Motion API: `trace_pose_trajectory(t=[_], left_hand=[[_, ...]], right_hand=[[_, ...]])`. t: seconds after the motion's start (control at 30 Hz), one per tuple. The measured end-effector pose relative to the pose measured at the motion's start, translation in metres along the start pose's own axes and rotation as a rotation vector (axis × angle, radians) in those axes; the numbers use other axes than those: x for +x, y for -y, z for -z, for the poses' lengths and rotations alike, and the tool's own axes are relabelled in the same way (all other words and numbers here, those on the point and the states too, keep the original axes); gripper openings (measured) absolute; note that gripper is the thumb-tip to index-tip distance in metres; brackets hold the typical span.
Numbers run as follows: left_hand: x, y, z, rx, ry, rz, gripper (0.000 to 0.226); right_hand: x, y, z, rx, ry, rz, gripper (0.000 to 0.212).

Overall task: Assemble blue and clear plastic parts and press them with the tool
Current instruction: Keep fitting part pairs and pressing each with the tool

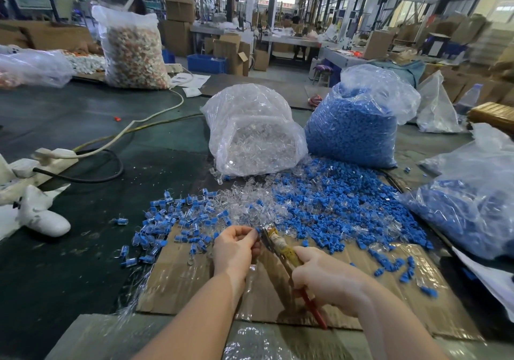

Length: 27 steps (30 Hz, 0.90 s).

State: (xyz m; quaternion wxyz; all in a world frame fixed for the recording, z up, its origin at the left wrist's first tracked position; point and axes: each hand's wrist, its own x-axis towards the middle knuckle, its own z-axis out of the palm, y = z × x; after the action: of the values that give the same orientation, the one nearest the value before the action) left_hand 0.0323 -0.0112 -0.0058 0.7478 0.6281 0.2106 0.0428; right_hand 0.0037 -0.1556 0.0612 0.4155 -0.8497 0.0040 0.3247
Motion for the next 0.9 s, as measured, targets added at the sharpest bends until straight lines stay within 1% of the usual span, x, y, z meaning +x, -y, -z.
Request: trace_pose_trajectory(t=[0.13,0.23,0.27,0.33,0.4,0.57,0.63,0.73,0.9], left_hand=[[0.0000,0.0013,-0.0004,0.038,0.001,-0.019,0.004],[0.0001,0.0015,0.0009,0.037,0.005,-0.014,0.004],[0.0002,0.0014,0.0011,0.036,0.006,-0.012,0.005],[0.0006,0.0013,0.0012,0.034,0.008,-0.008,0.005],[0.0003,0.0014,0.0014,0.038,0.011,-0.002,0.005],[-0.0009,0.0004,0.0023,0.047,0.019,-0.003,0.005],[-0.0016,0.0001,0.0022,0.061,0.027,-0.006,0.005],[-0.0030,0.0001,0.0022,0.093,0.049,-0.014,0.005],[-0.0016,0.0006,0.0038,0.075,0.058,-0.004,0.004]], right_hand=[[-0.0016,0.0028,-0.0021,-0.036,-0.003,0.021,0.023],[-0.0021,0.0022,-0.0023,-0.030,-0.001,0.046,0.033],[-0.0026,0.0021,-0.0030,-0.043,-0.008,0.060,0.034],[-0.0033,0.0022,-0.0044,-0.084,-0.042,0.095,0.027],[-0.0036,0.0025,-0.0055,-0.095,-0.075,0.117,0.026],[-0.0068,0.0038,-0.0039,-0.047,-0.035,0.076,0.023],[-0.0068,0.0045,-0.0037,-0.070,-0.028,0.065,0.022],[-0.0059,0.0066,-0.0042,-0.124,-0.021,0.066,0.033],[-0.0086,0.0100,-0.0083,-0.158,-0.061,0.078,0.037]])
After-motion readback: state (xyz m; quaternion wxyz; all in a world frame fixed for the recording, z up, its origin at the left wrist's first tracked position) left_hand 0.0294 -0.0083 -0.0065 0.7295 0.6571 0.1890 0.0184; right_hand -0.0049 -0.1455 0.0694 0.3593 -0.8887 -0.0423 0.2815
